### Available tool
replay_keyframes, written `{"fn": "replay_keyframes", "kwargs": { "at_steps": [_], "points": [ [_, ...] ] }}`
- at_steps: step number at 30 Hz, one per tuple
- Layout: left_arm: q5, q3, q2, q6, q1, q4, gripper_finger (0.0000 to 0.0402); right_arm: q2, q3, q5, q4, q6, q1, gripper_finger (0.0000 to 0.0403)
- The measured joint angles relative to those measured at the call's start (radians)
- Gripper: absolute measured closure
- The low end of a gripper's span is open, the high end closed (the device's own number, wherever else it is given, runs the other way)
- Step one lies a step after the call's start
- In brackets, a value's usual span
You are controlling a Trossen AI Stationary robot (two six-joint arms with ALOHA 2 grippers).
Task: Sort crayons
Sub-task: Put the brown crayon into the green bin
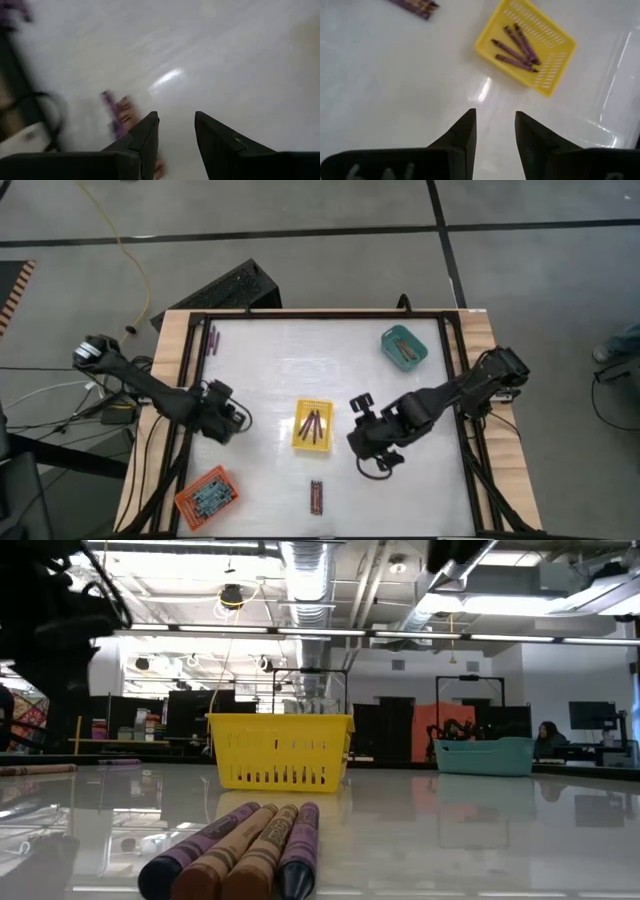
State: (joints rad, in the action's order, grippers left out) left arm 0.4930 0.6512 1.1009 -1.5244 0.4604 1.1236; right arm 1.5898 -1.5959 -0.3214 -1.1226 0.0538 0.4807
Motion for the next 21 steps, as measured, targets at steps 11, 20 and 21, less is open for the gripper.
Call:
{"fn": "replay_keyframes", "kwargs": {
  "at_steps": [11, 20, 21],
  "points": [
    [-0.149, -0.002, 0.009, 0.305, -0.315, -0.006, 0.0283, 0.001, 0.001, -0.029, -0.02, -0.056, 0.07, 0.0274],
    [-0.235, -0.002, 0.127, 0.505, -0.456, -0.06, 0.0283, 0.001, 0.001, -0.03, -0.022, -0.058, 0.076, 0.0274],
    [-0.24, -0.002, 0.136, 0.521, -0.47, -0.068, 0.0283, 0.001, 0.001, -0.03, -0.021, -0.057, 0.076, 0.0274]
  ]
}}
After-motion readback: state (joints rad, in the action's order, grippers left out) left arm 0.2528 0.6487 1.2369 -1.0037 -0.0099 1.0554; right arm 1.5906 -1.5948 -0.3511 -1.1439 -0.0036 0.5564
